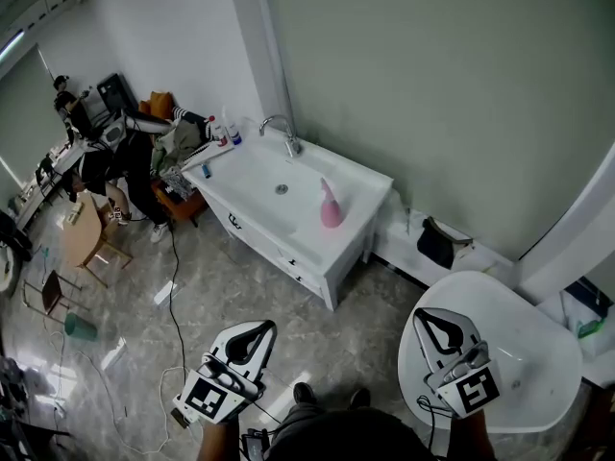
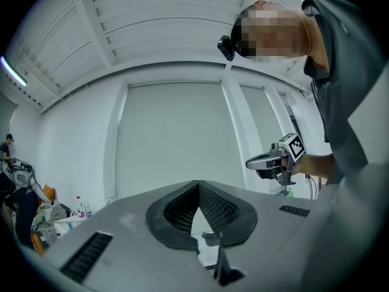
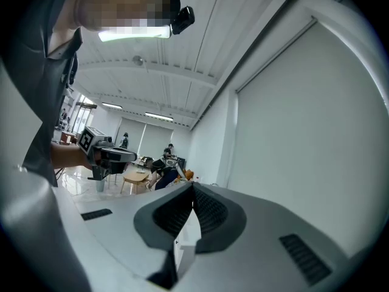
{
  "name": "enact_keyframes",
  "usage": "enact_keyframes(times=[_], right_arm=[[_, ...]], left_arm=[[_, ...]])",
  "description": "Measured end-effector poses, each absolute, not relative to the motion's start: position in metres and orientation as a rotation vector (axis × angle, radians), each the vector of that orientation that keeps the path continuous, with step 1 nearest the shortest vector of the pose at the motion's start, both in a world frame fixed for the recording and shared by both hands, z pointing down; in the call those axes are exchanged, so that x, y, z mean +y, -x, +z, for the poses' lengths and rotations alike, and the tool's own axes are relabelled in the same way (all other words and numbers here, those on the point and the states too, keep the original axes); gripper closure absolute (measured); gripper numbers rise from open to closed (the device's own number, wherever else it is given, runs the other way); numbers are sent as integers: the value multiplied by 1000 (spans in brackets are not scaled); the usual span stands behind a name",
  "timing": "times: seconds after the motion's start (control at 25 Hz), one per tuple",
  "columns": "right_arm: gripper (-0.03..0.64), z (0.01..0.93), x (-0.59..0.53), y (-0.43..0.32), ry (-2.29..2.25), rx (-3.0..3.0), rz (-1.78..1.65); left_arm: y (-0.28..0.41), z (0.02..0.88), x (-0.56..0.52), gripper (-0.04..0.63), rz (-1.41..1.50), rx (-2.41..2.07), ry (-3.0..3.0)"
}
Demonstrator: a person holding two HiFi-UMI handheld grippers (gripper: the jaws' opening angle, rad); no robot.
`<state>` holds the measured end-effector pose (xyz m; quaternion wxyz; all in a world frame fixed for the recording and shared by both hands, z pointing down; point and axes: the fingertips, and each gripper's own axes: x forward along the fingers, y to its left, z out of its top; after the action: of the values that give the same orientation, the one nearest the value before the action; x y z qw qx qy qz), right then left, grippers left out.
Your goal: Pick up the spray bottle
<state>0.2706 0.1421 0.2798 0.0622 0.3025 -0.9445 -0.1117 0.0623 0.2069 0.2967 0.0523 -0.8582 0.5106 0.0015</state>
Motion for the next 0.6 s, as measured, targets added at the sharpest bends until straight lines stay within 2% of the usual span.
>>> enact_keyframes(times=[0.6], right_arm=[[607,267,149,-168,-1008,-2761,-351]], left_arm=[[31,302,207,594,-1,1444,2653]])
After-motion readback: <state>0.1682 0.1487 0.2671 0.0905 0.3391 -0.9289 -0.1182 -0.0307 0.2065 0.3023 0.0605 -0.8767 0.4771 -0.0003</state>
